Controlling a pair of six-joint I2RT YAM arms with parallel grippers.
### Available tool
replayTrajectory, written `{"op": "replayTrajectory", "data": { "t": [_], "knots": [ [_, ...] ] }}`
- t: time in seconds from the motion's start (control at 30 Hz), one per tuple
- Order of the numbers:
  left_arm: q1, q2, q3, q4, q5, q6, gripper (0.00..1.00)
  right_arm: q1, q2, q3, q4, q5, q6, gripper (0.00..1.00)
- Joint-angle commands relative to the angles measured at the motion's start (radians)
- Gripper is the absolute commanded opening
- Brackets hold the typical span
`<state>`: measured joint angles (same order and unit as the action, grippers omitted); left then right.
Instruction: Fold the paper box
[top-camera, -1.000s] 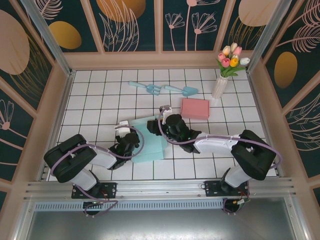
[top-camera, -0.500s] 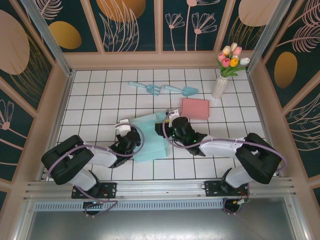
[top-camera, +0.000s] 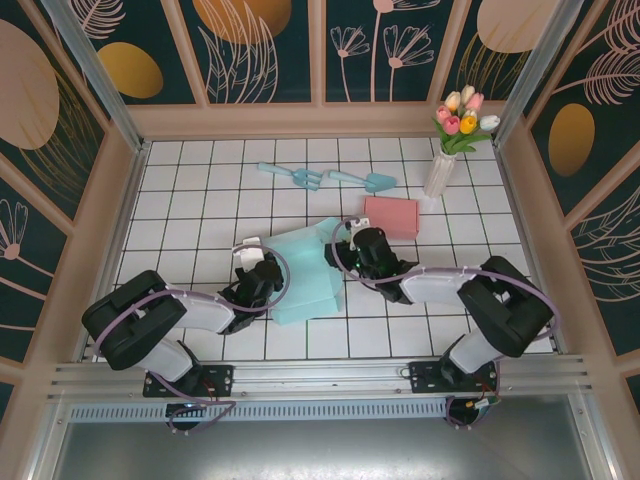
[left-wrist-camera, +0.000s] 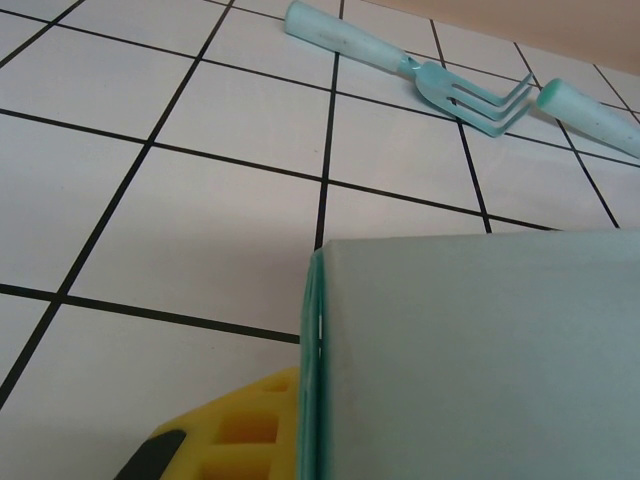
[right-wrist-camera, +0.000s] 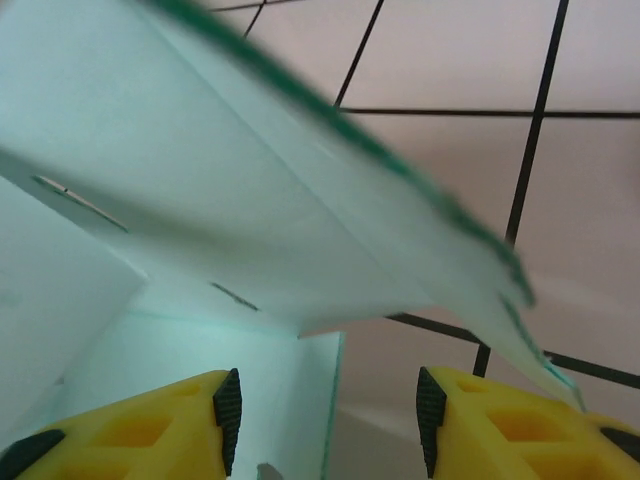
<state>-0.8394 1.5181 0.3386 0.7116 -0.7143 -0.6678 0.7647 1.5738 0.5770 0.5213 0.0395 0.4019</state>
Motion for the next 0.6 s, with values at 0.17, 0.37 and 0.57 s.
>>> {"op": "replayTrajectory", "data": {
  "t": [0.17, 0.37, 0.57],
  "knots": [
    [-0.004, 0.0, 0.029, -0.01, 0.009, -0.022, 0.0, 0.045, 0.045, 0.028, 0.141, -0.121, -0.035, 0.48],
    [-0.004, 0.033, 0.037, 0.003, 0.021, -0.029, 0.0, 0.114, 0.073, 0.082, 0.102, -0.059, -0.072, 0.47],
    [-0.004, 0.022, 0.034, 0.006, 0.022, -0.015, 0.0, 0.116, 0.062, 0.069, 0.097, -0.044, -0.071, 0.46]
  ]
}}
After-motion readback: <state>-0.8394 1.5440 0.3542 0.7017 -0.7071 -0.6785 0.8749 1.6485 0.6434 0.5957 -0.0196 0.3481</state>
